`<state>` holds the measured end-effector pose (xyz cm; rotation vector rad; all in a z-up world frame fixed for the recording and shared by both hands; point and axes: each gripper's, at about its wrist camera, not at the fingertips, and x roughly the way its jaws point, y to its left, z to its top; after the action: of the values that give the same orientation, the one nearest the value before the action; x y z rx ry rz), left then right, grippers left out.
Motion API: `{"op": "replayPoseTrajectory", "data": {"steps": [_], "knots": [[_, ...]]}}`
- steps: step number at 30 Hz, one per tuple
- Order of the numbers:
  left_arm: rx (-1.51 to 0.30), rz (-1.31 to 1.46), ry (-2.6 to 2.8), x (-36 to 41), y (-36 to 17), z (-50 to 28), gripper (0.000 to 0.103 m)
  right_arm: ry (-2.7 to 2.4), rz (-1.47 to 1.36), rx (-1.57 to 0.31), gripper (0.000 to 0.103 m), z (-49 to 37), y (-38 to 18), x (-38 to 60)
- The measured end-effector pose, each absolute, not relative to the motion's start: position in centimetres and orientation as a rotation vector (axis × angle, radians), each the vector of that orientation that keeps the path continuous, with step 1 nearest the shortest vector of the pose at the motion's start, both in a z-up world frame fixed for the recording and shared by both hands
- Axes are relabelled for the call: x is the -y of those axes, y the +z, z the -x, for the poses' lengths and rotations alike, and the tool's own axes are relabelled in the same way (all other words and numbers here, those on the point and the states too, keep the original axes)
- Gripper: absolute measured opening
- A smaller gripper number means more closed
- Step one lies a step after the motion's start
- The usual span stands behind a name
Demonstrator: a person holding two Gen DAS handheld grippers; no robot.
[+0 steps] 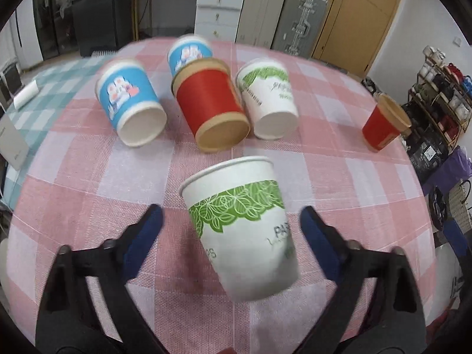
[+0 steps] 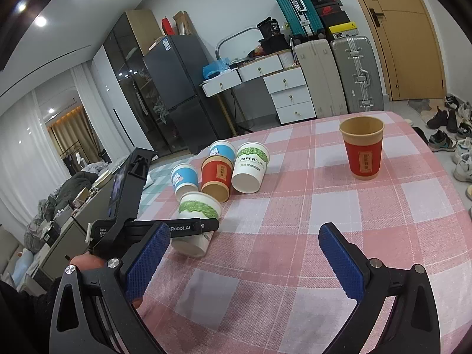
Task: Flip cup upright
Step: 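Close the left gripper around the lying white green-leaf cup, then lift the white cup with the left gripper, stand it on the table, release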
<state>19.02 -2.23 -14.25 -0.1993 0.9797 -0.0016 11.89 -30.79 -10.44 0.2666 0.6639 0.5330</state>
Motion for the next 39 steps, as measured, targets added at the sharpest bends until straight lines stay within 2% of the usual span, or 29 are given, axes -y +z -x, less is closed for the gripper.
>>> {"op": "replayPoseTrajectory", "data": {"steps": [2,4,8,12,18,22,29,39], "knots": [[-1.027,0.228,-0.02,1.9,-15.2,-20.2,0.063,0.533,-0.269,-0.665,0.103,-11.7,-10.4,30.9],[-1.05,0.244,-0.053,1.8,-15.8,-21.0,0.059,0.53,-0.272,-0.655,0.103,-11.3,-10.1,31.1],[-1.057,0.232,-0.058,1.5,-15.4,-20.9,0.059,0.533,-0.274,-0.637,0.103,-9.8,-9.2,31.2],[-1.016,0.187,-0.06,1.4,-12.3,-19.0,0.059,0.54,-0.263,-0.606,0.103,-7.7,-7.9,30.9],[-0.921,0.119,-0.047,1.9,-7.4,-12.6,0.059,0.549,-0.24,-0.596,0.103,-4.8,-7.4,29.9],[-0.904,0.094,-0.046,2.2,-6.5,-8.8,0.059,0.555,-0.251,-0.619,0.103,-3.2,-7.8,29.5],[-0.962,0.113,-0.059,2.5,-8.3,-1.8,0.059,0.546,-0.228,-0.662,0.103,-1.6,-8.8,28.8],[-1.072,0.168,-0.101,2.8,-13.4,-1.4,0.059,0.543,-0.206,-0.692,0.103,-1.8,-9.5,28.1]]}}
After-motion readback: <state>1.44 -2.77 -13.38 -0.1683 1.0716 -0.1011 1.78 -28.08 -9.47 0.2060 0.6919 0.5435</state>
